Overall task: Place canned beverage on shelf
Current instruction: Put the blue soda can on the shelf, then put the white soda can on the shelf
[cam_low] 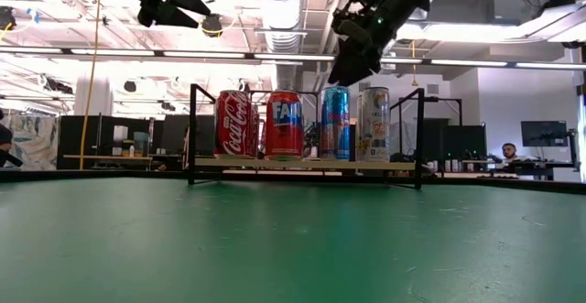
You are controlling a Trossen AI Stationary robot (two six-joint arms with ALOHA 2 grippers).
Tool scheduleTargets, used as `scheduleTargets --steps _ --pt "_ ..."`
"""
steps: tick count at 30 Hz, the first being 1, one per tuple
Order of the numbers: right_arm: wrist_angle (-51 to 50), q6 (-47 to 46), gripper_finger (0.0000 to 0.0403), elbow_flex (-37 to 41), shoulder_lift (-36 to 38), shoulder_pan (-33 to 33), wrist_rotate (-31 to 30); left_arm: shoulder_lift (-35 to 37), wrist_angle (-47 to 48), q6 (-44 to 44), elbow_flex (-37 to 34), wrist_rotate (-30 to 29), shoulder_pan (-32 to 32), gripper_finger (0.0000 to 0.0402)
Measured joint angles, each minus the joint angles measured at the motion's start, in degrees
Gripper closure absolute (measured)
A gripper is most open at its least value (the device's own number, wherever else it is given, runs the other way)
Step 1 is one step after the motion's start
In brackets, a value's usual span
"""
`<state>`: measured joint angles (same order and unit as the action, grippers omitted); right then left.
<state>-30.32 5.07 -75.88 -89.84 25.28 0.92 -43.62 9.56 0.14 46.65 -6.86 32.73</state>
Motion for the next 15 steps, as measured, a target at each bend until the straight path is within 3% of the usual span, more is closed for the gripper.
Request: scheduleTargets --steps 8,15 --pt "-7.96 0.70 0.0093 -7.40 0.00 -0.08 -1.09 0.00 0.00 0.02 0.00 0.01 0.00 0.0098" --pt "-25.83 -7.73 0.0093 -19.36 0.00 -4.33 1.13 0.00 0.00 1.48 0.00 1.78 0.00 0.0098"
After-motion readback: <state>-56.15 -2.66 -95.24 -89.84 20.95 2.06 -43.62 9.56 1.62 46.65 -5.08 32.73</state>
